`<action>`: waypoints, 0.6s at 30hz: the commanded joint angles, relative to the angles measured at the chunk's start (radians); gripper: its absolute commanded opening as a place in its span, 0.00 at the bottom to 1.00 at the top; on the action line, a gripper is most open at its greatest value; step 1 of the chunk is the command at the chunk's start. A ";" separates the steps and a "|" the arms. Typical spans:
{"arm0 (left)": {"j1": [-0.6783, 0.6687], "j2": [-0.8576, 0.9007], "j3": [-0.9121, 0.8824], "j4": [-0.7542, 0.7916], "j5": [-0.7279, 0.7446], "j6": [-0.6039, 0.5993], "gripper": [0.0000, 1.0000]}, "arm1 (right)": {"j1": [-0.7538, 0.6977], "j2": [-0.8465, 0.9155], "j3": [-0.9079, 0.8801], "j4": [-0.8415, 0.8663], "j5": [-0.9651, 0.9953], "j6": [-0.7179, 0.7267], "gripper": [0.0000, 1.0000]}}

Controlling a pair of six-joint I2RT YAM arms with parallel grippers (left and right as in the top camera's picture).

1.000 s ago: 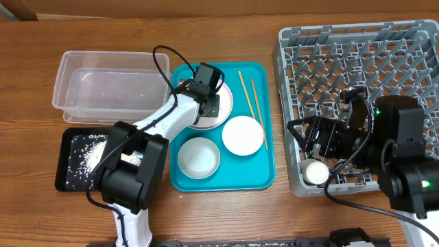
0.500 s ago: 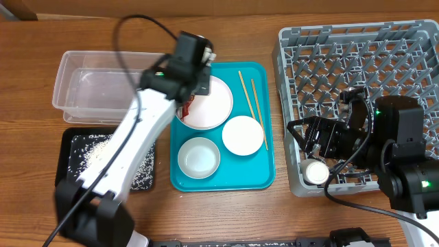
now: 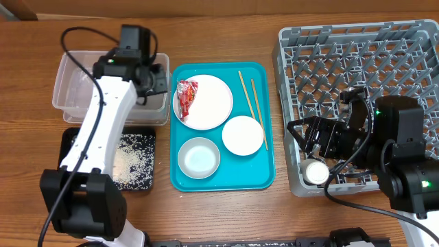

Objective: Sort waste into correct bins and load items into the dishwasher
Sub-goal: 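Grasp the white tissue from the plate and drop it in the bin, then grasp the red wrapper from the plate and drop it in the bin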

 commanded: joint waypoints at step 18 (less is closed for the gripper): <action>-0.253 0.367 0.008 0.101 -0.314 0.030 0.52 | -0.002 -0.003 0.013 0.000 0.002 -0.007 0.95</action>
